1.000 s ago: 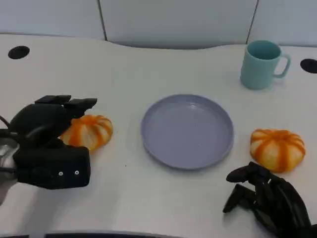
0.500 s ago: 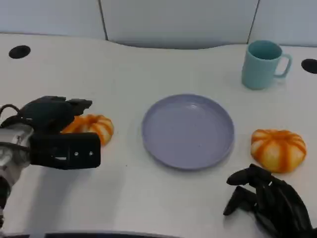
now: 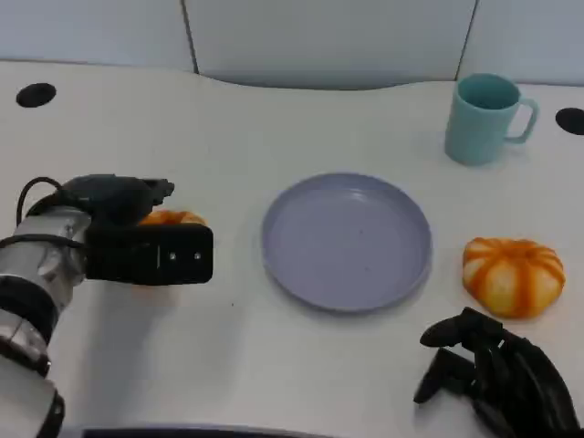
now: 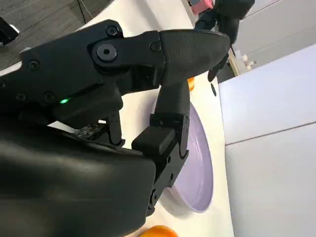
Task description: Grasp the bread from the table and place it into the plate.
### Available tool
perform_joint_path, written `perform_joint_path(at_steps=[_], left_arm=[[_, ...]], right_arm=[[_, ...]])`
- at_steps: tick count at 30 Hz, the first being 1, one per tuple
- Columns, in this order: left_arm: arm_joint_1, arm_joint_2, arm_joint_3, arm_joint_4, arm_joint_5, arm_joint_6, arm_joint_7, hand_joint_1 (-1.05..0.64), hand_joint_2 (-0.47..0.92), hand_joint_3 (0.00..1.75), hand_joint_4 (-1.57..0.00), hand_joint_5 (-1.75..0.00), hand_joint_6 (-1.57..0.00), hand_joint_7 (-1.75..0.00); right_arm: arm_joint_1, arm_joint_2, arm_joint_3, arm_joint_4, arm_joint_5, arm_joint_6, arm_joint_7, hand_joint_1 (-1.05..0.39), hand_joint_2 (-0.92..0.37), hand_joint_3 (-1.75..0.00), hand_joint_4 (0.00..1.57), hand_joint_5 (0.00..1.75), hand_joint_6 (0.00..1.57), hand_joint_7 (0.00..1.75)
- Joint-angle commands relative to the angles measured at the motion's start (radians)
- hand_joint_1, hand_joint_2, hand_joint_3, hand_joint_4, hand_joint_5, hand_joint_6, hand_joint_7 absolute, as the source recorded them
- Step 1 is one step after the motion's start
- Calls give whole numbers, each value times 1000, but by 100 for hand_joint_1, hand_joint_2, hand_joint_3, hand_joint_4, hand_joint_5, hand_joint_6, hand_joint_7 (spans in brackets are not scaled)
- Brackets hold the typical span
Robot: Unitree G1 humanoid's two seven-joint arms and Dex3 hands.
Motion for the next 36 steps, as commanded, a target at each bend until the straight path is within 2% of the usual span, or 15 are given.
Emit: perform_joint_path(at_steps=[1,8,16,24,34,36], left_arm=[[-37,-15,-24,34,5,38,-16,-78,84,0,-3,-11,-16,0],[-41,-53,-33,65,-7,80,-48,-74,82,0,-5,-12,-17,-1],[-8,-87,-34,84,-17,105,-28,-80,83,1,-9,-16,-20,-2],[19,-117,-51,93,-7,133,14,-78,84,1,-10,-18,-21,-1],[42,-135,-41,105,-26,180,-1,-70,83,0,-8,-14,-14,0],[45,-129,-33,103,-34,172,-3,-66,82,0,-12,-15,-12,0]], right_arm=[[35,-8,-3,-15,9,20,-2,-44,-92,-39,66,149,68,101],[61,-5,-3,-49,14,31,-2,-43,-92,-40,65,149,66,104],[82,-11,-6,-69,28,35,9,-44,-92,-38,66,149,68,102],[103,-11,-16,-82,45,37,22,-44,-92,-39,67,150,70,98],[123,-15,-19,-88,54,20,37,-45,-92,-39,65,147,69,98],[122,-16,-20,-84,55,20,40,-45,-92,-38,66,146,69,98]])
